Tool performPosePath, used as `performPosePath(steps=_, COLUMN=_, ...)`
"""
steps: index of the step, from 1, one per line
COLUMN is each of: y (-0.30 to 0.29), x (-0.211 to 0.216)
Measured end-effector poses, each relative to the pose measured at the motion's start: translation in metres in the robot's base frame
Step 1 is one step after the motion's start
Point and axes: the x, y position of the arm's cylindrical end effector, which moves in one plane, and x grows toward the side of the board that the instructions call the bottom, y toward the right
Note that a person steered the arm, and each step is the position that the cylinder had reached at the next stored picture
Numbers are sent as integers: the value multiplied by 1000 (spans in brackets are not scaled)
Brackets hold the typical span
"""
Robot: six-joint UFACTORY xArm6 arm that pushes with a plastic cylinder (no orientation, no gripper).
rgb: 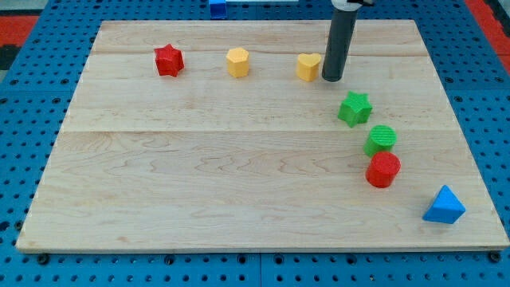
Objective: Slide the heart diagonally to the green star
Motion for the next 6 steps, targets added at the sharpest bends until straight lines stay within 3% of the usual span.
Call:
performPosePath(steps=4, y=-30, x=-29)
performPosePath(steps=5, y=87, x=-25)
performPosePath(steps=6, y=162, x=35)
